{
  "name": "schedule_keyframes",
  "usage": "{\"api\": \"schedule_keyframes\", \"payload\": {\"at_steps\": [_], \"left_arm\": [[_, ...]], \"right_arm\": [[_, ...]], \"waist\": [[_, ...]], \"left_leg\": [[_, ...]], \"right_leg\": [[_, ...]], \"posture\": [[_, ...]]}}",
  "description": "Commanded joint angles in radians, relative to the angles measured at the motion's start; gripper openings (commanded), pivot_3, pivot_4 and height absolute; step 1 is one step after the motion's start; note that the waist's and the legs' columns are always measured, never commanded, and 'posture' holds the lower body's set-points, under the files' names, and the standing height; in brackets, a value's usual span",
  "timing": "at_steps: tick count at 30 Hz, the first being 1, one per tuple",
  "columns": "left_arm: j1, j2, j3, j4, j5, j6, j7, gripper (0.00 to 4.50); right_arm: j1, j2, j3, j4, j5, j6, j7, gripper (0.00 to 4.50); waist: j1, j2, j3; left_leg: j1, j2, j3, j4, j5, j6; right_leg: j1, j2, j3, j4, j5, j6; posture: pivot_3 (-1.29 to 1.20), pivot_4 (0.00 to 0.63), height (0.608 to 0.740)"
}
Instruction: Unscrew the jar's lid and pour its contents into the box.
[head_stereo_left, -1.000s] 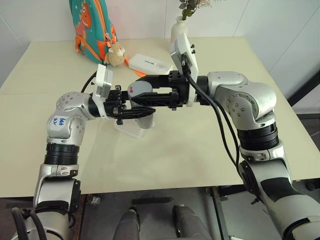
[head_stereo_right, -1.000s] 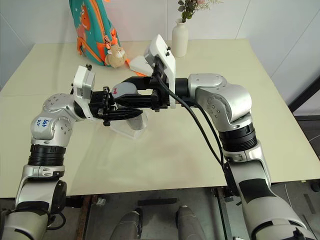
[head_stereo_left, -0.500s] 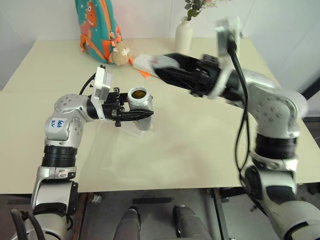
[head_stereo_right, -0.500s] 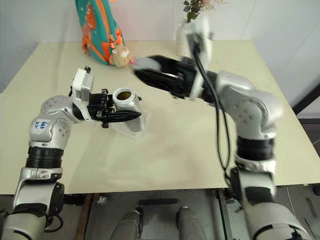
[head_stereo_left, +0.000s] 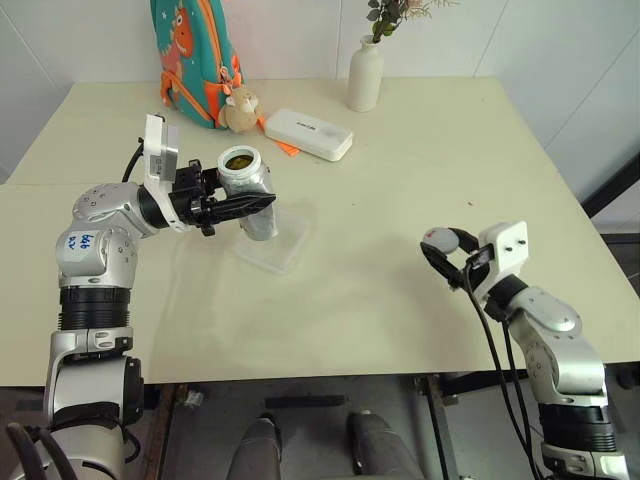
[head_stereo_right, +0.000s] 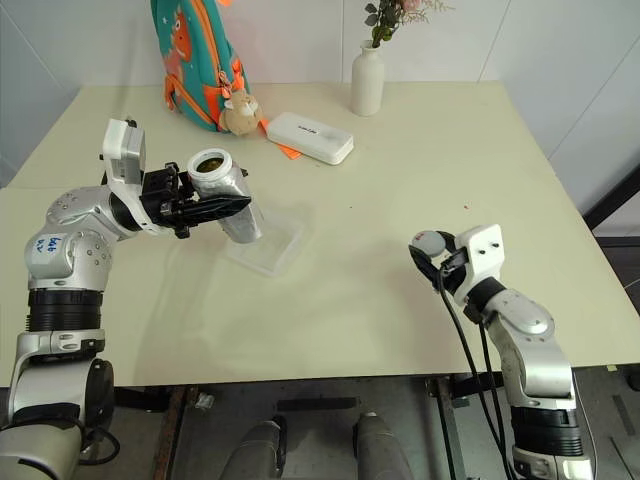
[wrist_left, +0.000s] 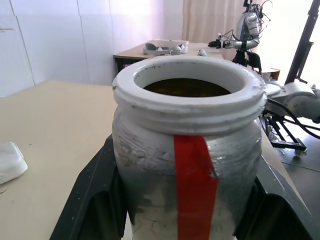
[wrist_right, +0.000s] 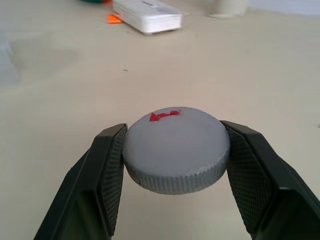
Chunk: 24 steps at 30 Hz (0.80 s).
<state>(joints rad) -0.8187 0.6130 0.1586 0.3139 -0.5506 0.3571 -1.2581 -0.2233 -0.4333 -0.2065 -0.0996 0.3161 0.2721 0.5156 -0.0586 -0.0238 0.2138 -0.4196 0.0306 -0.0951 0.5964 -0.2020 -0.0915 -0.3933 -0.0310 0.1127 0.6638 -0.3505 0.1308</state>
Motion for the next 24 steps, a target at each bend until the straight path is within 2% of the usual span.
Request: {"api": "schedule_keyframes", "payload": {"at_steps": [1,7,15,24], "left_arm": [[-0.043,0.010,0.032,0.028,-0.006,-0.025,0.011,2.13],[-0.063,0.008,0.031,0.057,-0.005,-0.034,0.011,2.13],[-0.072,0.027,0.030,0.073,0.018,-0.045,0.030,2.13],[-0.083,0.103,-0.003,0.155,0.167,-0.165,0.095,2.13]], "right_arm": [[-0.002,0.005,-0.041,0.082,-0.022,-0.086,-0.031,2.55],[-0.031,-0.018,-0.022,0.179,-0.002,-0.095,0.036,4.45],[-0.107,-0.076,0.001,0.096,0.055,-0.018,0.142,4.49],[-0.319,-0.184,0.163,-0.172,0.211,0.248,0.357,4.49]], "waist": [[0.001,0.000,0.000],[0.000,0.000,0.000],[0.000,0.000,0.000],[0.002,0.000,0.000]], "left_leg": [[0.000,0.000,0.000,0.000,0.001,0.000],[0.000,0.000,-0.001,-0.001,0.001,0.000],[0.000,0.000,-0.001,-0.001,0.001,0.000],[0.000,0.000,-0.002,-0.001,0.002,-0.001]], "right_leg": [[0.000,0.000,0.000,0.000,0.001,0.000],[0.000,0.001,0.000,0.000,0.001,0.000],[0.000,0.001,0.000,0.000,0.001,0.000],[0.000,0.001,-0.001,-0.001,0.001,0.000]], "posture": [[0.00,0.150,0.740],[0.00,0.150,0.740],[0.00,0.150,0.740],[0.00,0.150,0.740]]}}
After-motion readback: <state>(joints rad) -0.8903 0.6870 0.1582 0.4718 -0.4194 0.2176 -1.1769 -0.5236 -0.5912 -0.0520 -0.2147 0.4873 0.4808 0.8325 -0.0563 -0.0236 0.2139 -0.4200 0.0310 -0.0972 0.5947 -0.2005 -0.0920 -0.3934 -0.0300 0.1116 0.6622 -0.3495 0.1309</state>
